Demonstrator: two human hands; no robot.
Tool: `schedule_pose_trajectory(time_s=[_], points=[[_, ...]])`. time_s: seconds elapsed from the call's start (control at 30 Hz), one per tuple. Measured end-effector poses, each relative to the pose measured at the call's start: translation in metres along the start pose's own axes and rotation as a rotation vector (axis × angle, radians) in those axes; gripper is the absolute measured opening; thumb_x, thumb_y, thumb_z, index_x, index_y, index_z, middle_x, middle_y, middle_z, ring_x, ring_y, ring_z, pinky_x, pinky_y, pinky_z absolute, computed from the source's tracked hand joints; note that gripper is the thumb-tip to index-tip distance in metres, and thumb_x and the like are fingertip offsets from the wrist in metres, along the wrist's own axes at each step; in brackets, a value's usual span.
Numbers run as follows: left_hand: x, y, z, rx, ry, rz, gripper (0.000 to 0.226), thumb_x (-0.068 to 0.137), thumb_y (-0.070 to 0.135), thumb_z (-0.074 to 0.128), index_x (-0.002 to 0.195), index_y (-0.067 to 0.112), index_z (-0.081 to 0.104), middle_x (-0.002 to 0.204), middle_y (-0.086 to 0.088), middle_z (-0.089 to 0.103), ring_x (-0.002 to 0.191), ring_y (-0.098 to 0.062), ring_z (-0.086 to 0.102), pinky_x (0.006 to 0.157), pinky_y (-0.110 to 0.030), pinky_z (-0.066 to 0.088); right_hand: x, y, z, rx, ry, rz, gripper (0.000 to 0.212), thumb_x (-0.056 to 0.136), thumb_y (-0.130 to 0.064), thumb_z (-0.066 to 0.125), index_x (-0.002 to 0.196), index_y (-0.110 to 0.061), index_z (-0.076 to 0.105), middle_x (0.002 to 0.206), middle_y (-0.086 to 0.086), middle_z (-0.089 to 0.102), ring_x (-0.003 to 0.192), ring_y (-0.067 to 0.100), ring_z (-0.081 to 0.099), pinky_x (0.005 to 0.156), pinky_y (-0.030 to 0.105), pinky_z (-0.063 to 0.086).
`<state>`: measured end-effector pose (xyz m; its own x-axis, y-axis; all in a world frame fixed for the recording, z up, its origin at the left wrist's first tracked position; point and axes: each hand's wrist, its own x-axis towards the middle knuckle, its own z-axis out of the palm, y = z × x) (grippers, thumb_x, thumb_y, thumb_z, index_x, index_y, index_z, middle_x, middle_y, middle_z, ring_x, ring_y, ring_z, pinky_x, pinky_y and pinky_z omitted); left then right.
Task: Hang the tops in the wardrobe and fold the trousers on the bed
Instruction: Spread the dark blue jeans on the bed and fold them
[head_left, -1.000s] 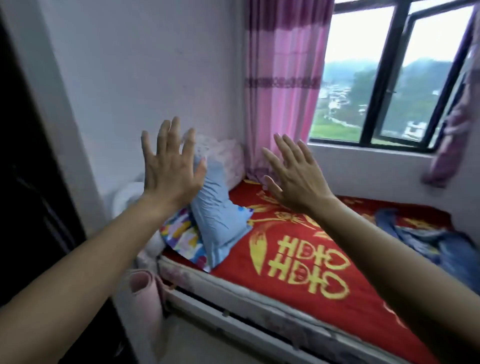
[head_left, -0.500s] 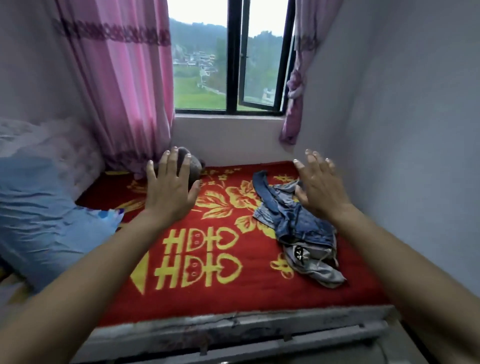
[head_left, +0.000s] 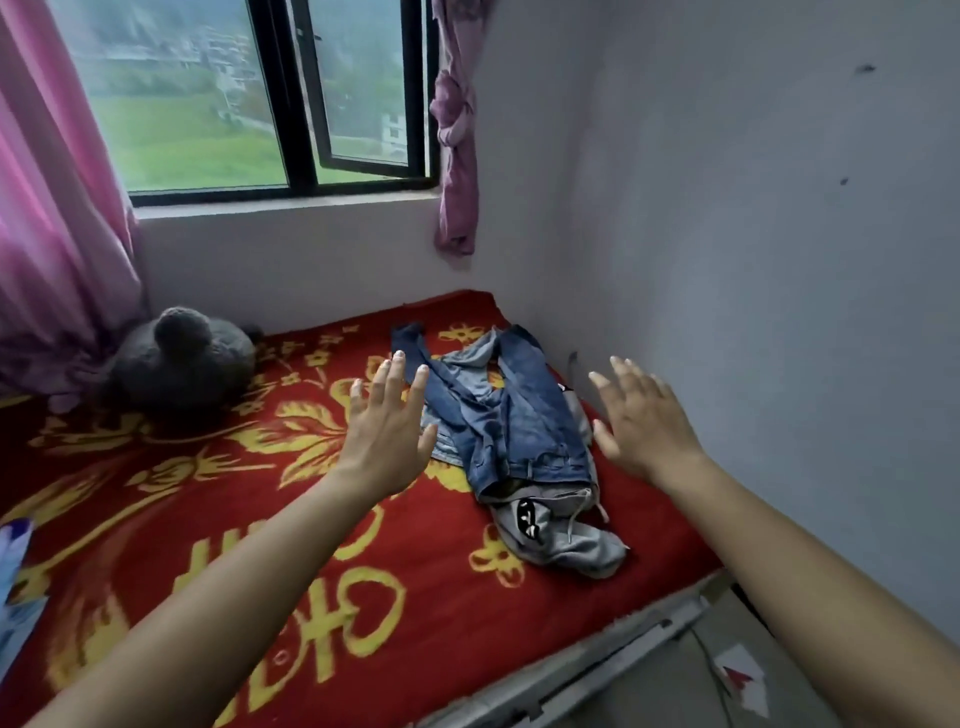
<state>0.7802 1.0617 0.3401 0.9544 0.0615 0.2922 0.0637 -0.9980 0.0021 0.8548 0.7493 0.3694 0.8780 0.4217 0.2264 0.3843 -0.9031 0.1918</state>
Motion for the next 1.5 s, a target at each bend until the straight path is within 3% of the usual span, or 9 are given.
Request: schedule_pose_trajectory(time_s=[0.27, 0.6, 1.03, 1.27, 1.4, 1.5], points=[[0.127, 0.043, 0.081, 0.002, -0.079, 0.032, 0.077, 0.097, 0.054, 0.039, 0.157, 0.020, 0.005, 0.164, -0.011, -0.009, 0.151, -0.030, -0.004, 0.120, -0.056, 0.012, 0.108, 0.061, 0.097, 0.083, -0.071, -0.004, 0.068, 0.094, -0.041, 0.047, 0.155, -0.016, 0.028, 0.161, 0.018, 0.024, 0.149, 0.032, 0.022, 0.120, 0.047, 0.021], [0.275, 0.114, 0.170, -0.055, -0.160, -0.062, 0.075, 0.098, 0.050, 0.040, 0.157, 0.018, 0.008, 0.164, -0.015, -0.003, 0.151, -0.032, 0.002, 0.119, -0.051, 0.013, 0.261, 0.164, 0.213, 0.157, -0.175, -0.022, 0.069, 0.094, -0.040, 0.048, 0.154, -0.014, 0.027, 0.159, 0.018, 0.028, 0.147, 0.032, 0.025, 0.118, 0.045, 0.026], [0.219, 0.122, 0.419, -0.223, -0.613, -0.326, 0.085, 0.093, 0.046, 0.051, 0.157, 0.012, 0.005, 0.162, -0.016, 0.007, 0.148, -0.033, 0.013, 0.113, -0.049, 0.029, 0.202, 0.112, 0.458, 0.262, -0.579, 0.013, 0.065, 0.101, -0.042, 0.040, 0.157, -0.016, 0.020, 0.161, 0.013, 0.023, 0.149, 0.026, 0.021, 0.117, 0.040, 0.028], [0.186, 0.115, 0.519, -0.264, -0.703, -0.357, 0.080, 0.095, 0.041, 0.050, 0.157, 0.018, 0.005, 0.163, -0.005, 0.018, 0.149, -0.024, 0.019, 0.110, -0.049, 0.035, 0.195, 0.073, 0.546, 0.258, -0.589, 0.051, 0.072, 0.100, -0.041, 0.044, 0.159, -0.018, 0.011, 0.165, 0.016, 0.003, 0.152, 0.032, 0.006, 0.121, 0.045, 0.019], [0.183, 0.114, 0.566, -0.344, -0.945, -0.419, 0.064, 0.101, 0.046, 0.032, 0.157, 0.028, 0.004, 0.164, 0.004, 0.014, 0.151, -0.018, 0.009, 0.113, -0.055, 0.029, 0.200, 0.072, 0.592, 0.229, -0.681, 0.067, 0.074, 0.098, -0.040, 0.046, 0.159, -0.016, 0.011, 0.165, 0.011, 0.015, 0.150, 0.030, 0.017, 0.121, 0.045, 0.018], [0.187, 0.109, 0.591, -0.351, -0.968, -0.394, 0.062, 0.101, 0.043, 0.030, 0.157, 0.025, 0.011, 0.165, 0.004, 0.013, 0.151, -0.016, 0.009, 0.113, -0.050, 0.031, 0.205, 0.071, 0.624, 0.201, -0.747, 0.023, 0.067, 0.097, -0.042, 0.042, 0.156, -0.017, 0.023, 0.162, 0.008, 0.027, 0.147, 0.027, 0.026, 0.121, 0.043, 0.017]])
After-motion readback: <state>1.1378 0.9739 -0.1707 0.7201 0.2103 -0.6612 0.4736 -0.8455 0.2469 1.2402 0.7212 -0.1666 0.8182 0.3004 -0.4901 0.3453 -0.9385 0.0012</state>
